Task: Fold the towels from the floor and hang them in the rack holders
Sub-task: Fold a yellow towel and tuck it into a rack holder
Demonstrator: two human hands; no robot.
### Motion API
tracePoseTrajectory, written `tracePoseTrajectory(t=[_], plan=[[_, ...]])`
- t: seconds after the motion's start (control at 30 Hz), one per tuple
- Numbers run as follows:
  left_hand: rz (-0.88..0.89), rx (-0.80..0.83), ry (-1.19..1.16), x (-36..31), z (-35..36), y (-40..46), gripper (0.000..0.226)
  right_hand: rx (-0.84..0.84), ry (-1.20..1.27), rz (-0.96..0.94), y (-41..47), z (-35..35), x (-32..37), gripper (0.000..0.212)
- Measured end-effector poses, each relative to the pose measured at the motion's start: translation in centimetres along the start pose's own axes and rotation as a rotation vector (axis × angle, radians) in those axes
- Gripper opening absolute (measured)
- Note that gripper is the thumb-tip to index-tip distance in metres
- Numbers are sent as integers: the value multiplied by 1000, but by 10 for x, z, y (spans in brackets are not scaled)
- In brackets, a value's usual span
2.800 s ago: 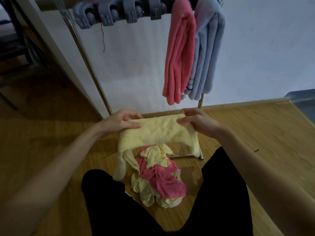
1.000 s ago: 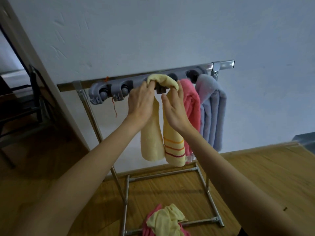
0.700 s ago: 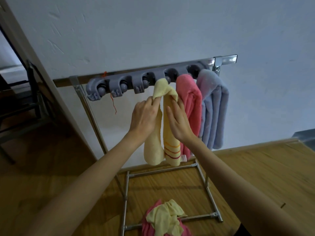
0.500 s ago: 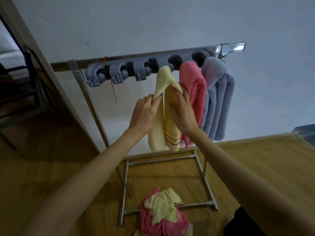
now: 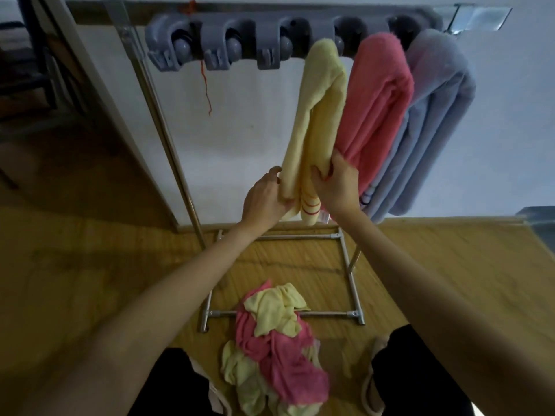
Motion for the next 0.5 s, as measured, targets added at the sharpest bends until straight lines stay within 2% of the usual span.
tracePoseTrajectory(t=[0.1,0.17,0.27,0.33,0.43,0.5], plan=[[-48,9,47,14,15,-2,29,79,-58,67,-9,14,-19,32],[-114,-61,43,28,12,-5,15,138,-69,144,-15,24,-30,35],[-188,-153,2,45,6,-14,14,223,6,223,-27,41,-38,18],[-114,-150,-20,43,10,-19,13,236,76,235,-35,47,-39,4],[5,-58,-48,38,30,-30,15,244,137,267,-49,53,-47,20],[14,3,-61,43,48,-42,21,271,139,281,-63,58,-58,21]])
Point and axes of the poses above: each hand's wrist, its own y-axis towards the middle knuckle, its own z-axis out of the palm, x = y × z, the point moved 9 cm from there along y, towards the middle knuckle, and after that the axes turned 12 degrees about y, right-handed, at the moved point
